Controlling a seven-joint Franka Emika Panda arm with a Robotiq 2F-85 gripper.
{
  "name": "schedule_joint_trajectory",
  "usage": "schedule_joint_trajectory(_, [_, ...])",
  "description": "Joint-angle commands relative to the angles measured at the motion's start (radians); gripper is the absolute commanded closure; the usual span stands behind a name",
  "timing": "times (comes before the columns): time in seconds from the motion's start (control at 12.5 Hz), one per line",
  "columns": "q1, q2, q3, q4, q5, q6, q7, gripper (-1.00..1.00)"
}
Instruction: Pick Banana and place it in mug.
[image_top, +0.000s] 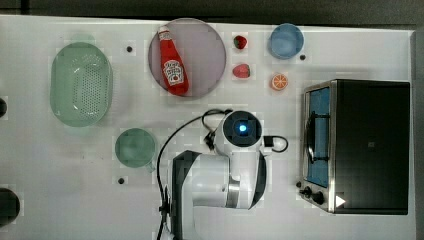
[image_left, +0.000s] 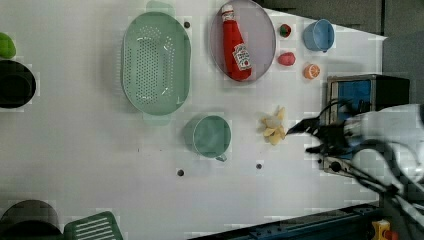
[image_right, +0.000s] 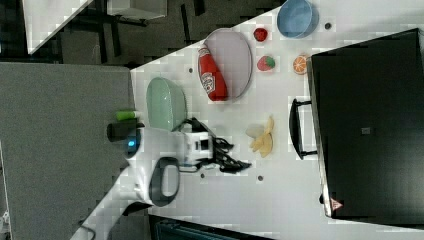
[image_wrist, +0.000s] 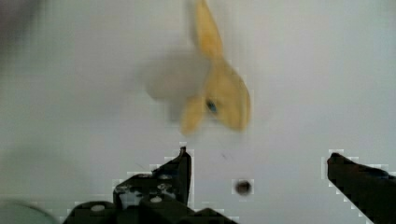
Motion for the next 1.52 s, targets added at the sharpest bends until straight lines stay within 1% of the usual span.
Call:
schedule_joint_trajectory(0.08, [0.017, 0.02, -0.002, 0.013, 0.02, 0.156, -0.214, -1.0])
schedule_joint_trajectory(0.4, [0.017, 0.161, -0.001, -0.007, 0.02, 0.343, -0.241, -1.0])
schedule_joint_trajectory(0.72, [0.017, 0.24, -0.002, -0.006, 0.02, 0.413, -0.239, -1.0])
schedule_joint_trajectory(0.8, [0.017, 0.249, -0.002, -0.006, 0.02, 0.444, -0.239, -0.72])
schedule_joint_trajectory(0.88, [0.017, 0.253, -0.004, -0.009, 0.02, 0.462, -0.239, -0.54])
schedule_joint_trajectory(1.04, [0.017, 0.253, -0.003, -0.014, 0.02, 0.462, -0.239, -0.01])
schedule_joint_trajectory(1.2, [0.017, 0.242, -0.001, -0.012, 0.02, 0.462, -0.239, 0.42])
schedule_joint_trajectory(1.44, [0.017, 0.134, -0.001, -0.009, 0.02, 0.439, -0.239, 0.42])
schedule_joint_trajectory(1.52, [0.017, 0.058, -0.001, 0.003, 0.02, 0.355, -0.239, 0.42])
